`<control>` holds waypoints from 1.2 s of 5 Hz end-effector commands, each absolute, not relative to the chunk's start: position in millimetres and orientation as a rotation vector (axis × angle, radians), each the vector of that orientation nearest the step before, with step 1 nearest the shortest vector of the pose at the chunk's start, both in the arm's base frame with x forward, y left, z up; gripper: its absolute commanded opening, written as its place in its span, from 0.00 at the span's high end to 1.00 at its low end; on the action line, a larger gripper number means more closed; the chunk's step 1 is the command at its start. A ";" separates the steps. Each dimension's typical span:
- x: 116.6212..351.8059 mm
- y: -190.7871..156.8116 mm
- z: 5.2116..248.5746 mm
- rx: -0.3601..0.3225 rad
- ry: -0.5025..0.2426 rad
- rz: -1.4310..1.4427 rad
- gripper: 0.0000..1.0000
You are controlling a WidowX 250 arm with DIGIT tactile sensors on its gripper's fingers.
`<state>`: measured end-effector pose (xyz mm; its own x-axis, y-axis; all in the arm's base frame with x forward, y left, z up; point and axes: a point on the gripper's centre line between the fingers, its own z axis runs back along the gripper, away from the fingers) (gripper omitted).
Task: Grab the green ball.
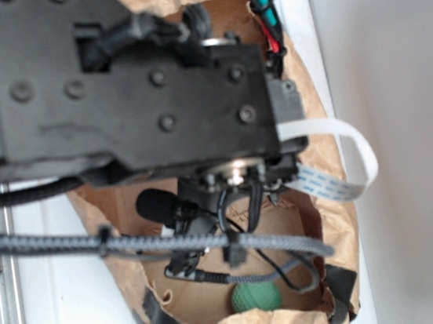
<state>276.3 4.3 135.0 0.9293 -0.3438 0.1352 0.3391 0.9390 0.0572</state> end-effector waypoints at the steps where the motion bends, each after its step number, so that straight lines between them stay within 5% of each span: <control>1: 277.9 -5.4 151.0 0.021 -0.235 -0.560 0.00; 6: 308.3 -15.8 99.8 0.027 -0.130 -0.843 0.00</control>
